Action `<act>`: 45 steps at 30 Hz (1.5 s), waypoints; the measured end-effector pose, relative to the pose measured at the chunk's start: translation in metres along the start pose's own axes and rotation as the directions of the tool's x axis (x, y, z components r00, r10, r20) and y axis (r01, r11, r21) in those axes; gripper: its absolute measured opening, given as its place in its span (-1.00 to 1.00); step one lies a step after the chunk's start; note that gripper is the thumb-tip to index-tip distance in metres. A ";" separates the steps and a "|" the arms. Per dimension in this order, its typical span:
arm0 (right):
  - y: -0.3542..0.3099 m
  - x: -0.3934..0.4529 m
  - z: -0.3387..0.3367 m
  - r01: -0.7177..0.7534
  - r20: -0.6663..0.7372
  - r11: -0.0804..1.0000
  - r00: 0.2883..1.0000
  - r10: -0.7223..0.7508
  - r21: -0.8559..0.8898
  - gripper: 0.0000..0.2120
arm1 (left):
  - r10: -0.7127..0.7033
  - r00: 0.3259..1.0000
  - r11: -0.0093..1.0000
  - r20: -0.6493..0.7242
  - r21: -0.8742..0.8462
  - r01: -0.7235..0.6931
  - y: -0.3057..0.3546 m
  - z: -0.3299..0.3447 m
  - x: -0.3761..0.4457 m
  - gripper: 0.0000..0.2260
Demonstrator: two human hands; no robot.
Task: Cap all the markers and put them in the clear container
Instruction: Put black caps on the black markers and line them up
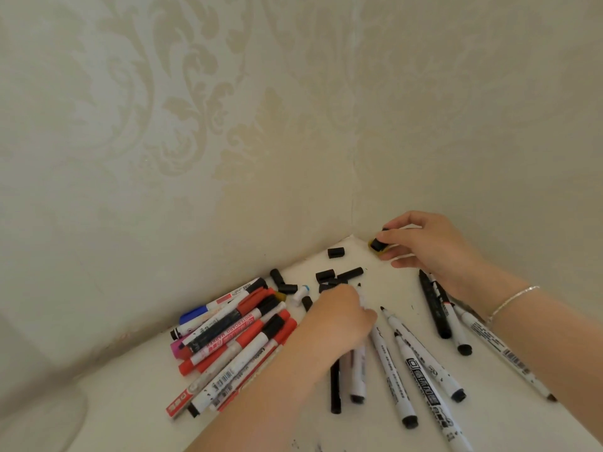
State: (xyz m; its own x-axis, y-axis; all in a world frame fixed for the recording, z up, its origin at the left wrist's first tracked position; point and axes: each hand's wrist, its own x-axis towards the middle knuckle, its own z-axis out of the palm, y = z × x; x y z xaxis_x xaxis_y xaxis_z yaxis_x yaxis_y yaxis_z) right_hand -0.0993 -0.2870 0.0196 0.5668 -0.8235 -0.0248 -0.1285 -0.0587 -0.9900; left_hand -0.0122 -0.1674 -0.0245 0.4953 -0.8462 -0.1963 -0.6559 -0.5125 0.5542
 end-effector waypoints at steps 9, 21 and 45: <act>0.002 0.002 -0.010 -0.015 -0.020 1.000 1.000 0.015 0.009 -0.81 | -0.003 1.000 0.991 0.024 -0.137 0.006 0.003 0.006 0.003 -0.63; -0.001 -0.003 0.002 -0.025 0.133 0.992 0.991 0.009 0.121 -0.89 | -0.028 0.985 0.776 -0.172 -0.625 -0.088 -0.005 -0.034 0.003 -0.77; -0.006 -0.007 0.017 0.045 0.194 0.999 0.980 -0.043 -0.003 -0.87 | -0.034 0.940 0.708 -0.338 -0.672 -0.216 -0.005 -0.033 0.003 -0.88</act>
State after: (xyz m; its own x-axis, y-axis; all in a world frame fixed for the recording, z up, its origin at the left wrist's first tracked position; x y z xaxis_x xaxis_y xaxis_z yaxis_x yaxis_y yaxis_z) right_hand -0.0881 -0.2714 0.0232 0.7192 -0.6947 -0.0083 -0.1054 -0.0974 -0.9896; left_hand 0.0107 -0.1624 -0.0013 0.6806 -0.7292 0.0703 -0.1884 -0.0815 0.9787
